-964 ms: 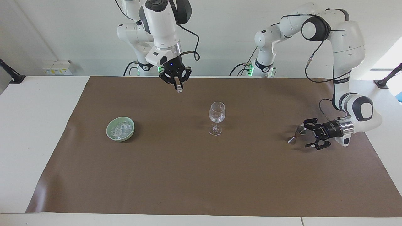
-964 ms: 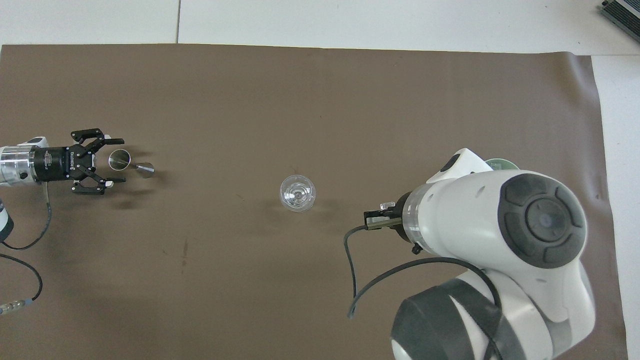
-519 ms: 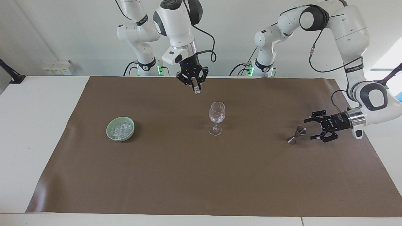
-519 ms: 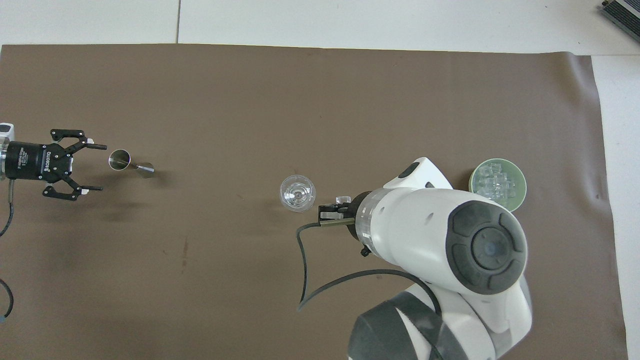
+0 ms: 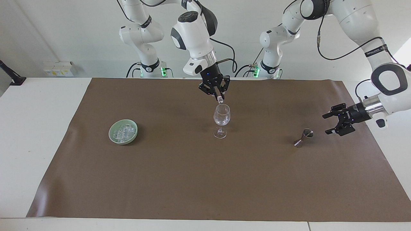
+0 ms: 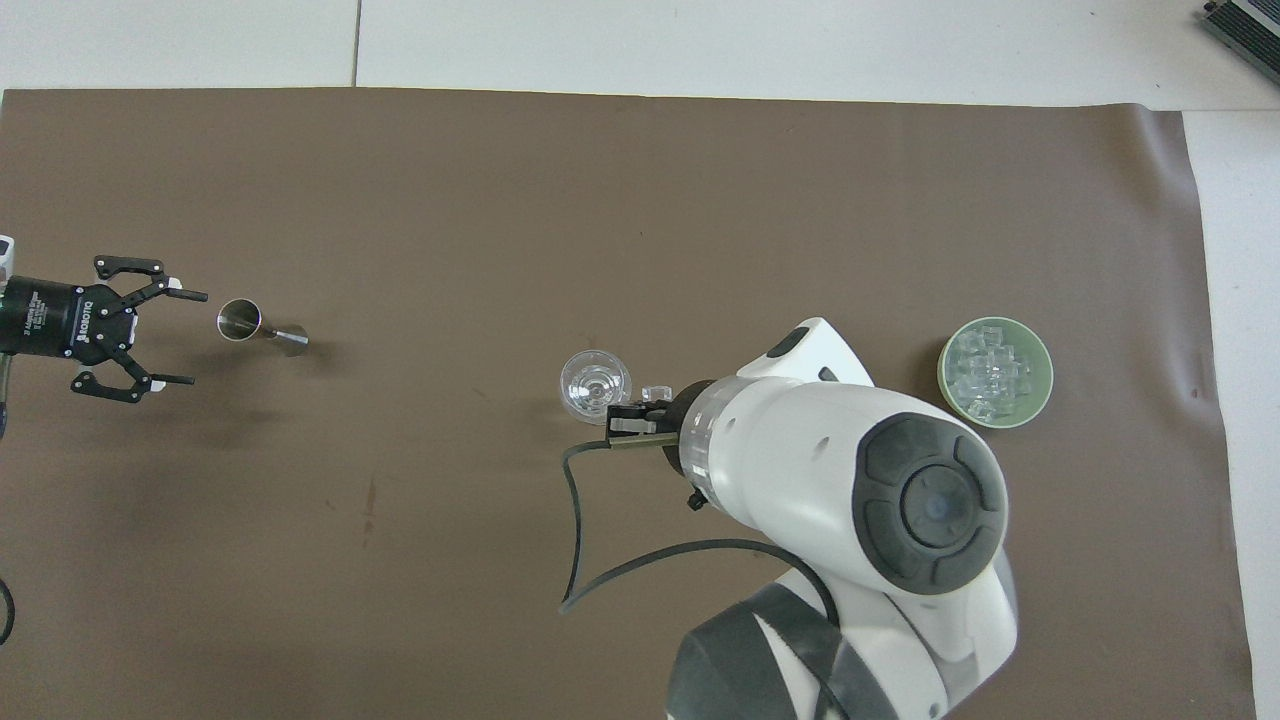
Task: Pour wine and add ice with both arms
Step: 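Tilt the cup over the glass with the right gripper while the left gripper withdraws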
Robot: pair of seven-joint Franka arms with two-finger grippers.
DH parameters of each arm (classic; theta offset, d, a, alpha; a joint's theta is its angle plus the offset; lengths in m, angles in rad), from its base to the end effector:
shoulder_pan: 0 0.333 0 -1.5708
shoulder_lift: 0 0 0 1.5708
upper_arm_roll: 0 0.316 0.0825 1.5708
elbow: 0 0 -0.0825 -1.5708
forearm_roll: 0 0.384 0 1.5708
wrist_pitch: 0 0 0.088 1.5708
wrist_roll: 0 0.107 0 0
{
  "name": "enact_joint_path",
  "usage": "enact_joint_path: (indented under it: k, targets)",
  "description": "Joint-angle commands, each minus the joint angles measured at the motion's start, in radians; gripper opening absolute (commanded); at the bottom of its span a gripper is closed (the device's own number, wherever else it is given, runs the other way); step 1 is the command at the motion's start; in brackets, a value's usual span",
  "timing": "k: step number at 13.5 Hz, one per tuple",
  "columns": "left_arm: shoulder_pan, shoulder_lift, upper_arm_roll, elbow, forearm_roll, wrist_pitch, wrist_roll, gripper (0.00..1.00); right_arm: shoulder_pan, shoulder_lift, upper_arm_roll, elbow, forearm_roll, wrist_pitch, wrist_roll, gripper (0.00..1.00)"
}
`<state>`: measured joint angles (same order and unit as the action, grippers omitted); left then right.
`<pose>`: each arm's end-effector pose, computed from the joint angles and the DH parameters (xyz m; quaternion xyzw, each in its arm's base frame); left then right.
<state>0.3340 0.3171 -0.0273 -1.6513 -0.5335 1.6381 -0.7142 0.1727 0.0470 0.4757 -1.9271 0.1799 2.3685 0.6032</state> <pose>0.6032 0.1389 0.4186 0.7996 0.5173 -0.2081 0.2232 0.4829 0.3634 0.5083 -0.9762 0.0309 -0.1102 0.1841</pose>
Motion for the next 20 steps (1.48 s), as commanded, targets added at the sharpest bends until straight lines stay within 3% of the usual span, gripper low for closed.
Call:
enact_joint_path:
  k: [1,3,5,9,13,17,18,20]
  targets:
    - [-0.051,-0.068,0.009,-0.018,0.05,0.023,0.044,1.0,-0.005,0.049,0.004,0.03,0.01,0.07,-0.008,0.0]
    - [-0.13,-0.12,0.003,-0.013,0.221,0.038,0.051,1.0,-0.007,0.062,0.004,0.03,0.006,0.09,-0.019,0.0]
    - [-0.194,-0.151,0.004,0.013,0.308,0.029,0.05,1.0,-0.007,0.063,0.004,0.026,0.007,0.109,-0.051,0.0]
    - [-0.251,-0.266,0.001,0.011,0.336,-0.049,0.058,1.0,-0.009,0.073,0.003,0.023,0.006,0.112,-0.103,0.0]
    - [-0.326,-0.346,0.003,0.013,0.395,-0.07,0.226,1.0,-0.009,0.073,0.003,0.014,0.004,0.113,-0.106,0.0]
    - [-0.331,-0.346,0.0,0.036,0.408,-0.098,0.373,1.0,-0.009,0.073,0.003,0.014,0.004,0.114,-0.109,0.28]
    - [-0.387,-0.349,0.022,0.035,0.415,-0.098,0.407,1.0,-0.009,0.073,0.003,0.014,0.004,0.114,-0.108,0.38]
    - [-0.551,-0.363,0.174,0.05,0.499,-0.098,0.452,1.0,-0.009,0.074,0.003,0.016,0.004,0.112,-0.105,0.52]
